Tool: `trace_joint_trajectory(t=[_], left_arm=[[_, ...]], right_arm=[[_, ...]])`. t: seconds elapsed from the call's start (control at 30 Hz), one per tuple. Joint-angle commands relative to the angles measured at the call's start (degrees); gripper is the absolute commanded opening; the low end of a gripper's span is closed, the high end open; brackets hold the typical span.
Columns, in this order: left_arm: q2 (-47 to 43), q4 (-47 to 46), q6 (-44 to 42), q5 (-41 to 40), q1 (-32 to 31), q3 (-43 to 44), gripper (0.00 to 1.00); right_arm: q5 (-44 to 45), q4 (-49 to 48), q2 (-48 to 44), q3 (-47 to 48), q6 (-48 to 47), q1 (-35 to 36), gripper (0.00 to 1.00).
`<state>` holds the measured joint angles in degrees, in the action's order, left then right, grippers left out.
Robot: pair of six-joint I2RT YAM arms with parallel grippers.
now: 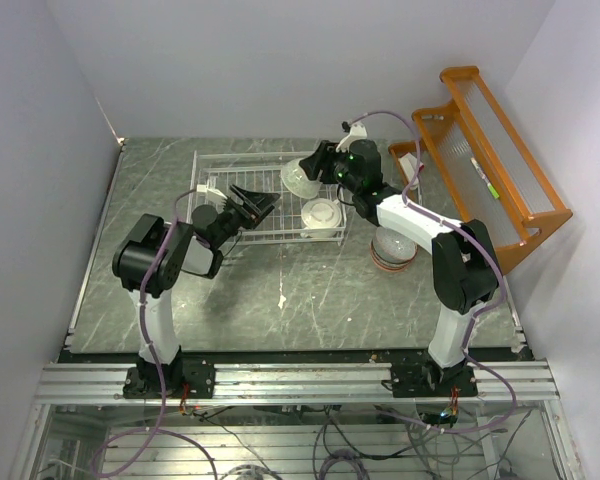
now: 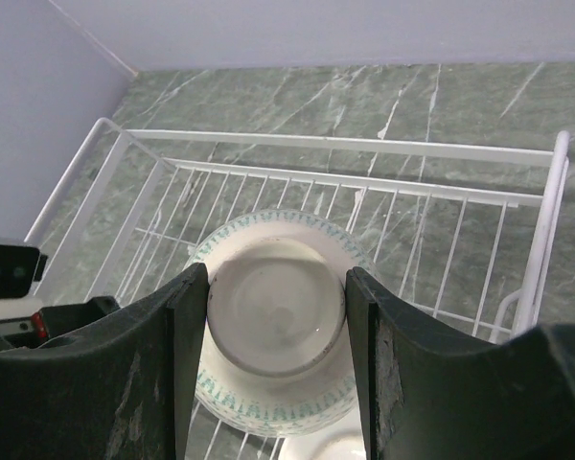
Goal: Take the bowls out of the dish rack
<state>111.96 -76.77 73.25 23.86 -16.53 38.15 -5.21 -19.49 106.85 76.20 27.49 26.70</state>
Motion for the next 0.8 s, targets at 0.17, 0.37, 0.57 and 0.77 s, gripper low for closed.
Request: trace_joint_trajectory(t=[0.17, 0.37, 0.57, 0.77], left_arm=[[2.0, -22.1, 5.3, 3.5, 0.0, 2.2, 0.9], [1.6, -22.2, 5.7, 4.2, -0.1, 3.9, 0.91], [0.0, -22.2, 5.3, 4.7, -0.2, 4.4, 0.91], [0.2, -22.2, 6.1, 5.4, -0.5, 6.1, 0.91]], right_arm=[[-2.4, -4.7, -2.2, 0.1, 0.6, 0.0, 0.0], [-3.7, -5.0, -1.6, 0.7, 1.7, 0.1, 0.0], [-4.9, -5.1, -1.6, 1.3, 2.3, 0.1, 0.0], [-6.2, -5.9, -1.3, 1.2, 3.7, 0.1, 0.0]])
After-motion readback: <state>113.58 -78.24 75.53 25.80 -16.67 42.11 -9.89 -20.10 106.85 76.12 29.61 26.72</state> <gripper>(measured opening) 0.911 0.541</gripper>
